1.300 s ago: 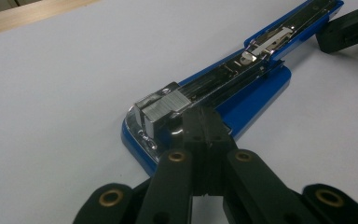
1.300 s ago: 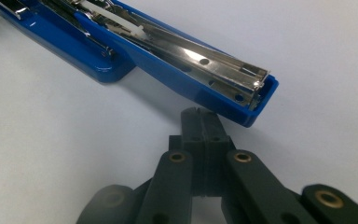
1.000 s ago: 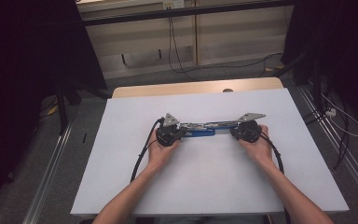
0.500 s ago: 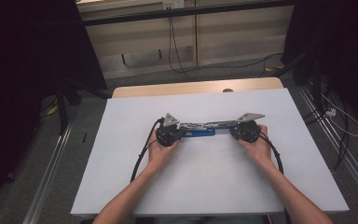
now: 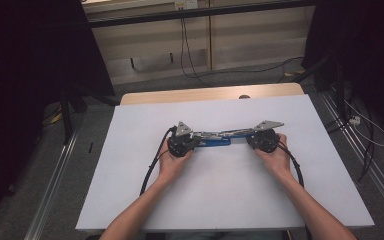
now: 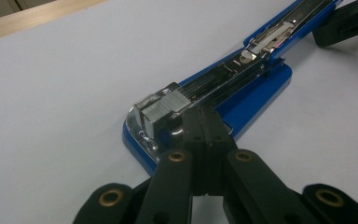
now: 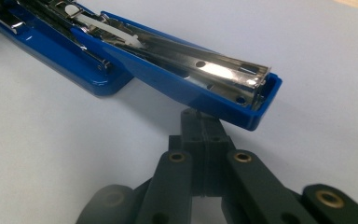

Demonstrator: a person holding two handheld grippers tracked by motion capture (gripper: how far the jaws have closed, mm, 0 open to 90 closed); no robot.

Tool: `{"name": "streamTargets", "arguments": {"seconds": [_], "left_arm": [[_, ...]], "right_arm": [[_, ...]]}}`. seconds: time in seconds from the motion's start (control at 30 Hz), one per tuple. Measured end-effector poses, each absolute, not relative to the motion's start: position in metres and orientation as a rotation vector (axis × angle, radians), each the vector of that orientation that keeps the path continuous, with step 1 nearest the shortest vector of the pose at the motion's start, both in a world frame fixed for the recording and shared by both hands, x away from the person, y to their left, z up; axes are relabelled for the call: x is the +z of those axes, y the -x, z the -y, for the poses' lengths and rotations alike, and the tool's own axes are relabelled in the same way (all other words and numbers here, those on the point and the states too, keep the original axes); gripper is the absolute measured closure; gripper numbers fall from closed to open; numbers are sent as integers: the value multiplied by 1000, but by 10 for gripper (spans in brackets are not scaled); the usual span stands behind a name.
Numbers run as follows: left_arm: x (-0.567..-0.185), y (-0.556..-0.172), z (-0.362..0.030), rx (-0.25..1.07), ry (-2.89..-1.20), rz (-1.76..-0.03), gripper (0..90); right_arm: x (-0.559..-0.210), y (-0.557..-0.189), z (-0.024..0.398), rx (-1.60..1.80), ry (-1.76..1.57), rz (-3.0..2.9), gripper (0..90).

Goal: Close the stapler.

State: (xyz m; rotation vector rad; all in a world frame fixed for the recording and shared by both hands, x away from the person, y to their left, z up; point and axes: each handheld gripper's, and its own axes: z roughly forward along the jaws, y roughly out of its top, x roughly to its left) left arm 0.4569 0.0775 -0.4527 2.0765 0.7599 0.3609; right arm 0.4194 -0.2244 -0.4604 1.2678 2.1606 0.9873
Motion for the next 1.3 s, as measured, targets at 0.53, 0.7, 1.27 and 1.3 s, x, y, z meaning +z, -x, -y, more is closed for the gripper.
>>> {"name": "streamTargets", "arguments": {"seconds": [0.53, 0.7, 1.27, 1.3], "left_arm": [[-452, -457, -78, 372, -2084, -751, 900], [-453, -457, -78, 369, -2084, -750, 900], [-453, -457, -78, 367, -2075, -753, 900], [-453, -457, -78, 360, -2071, -757, 900]], "right_arm": [[-459, -419, 221, 1020, -1253, -2154, 900], [-458, -419, 221, 1047, -1264, -2137, 900], [-454, -416, 215, 1125, -1215, -2107, 897], [-454, -416, 215, 1129, -1211, -2106, 895]]}}
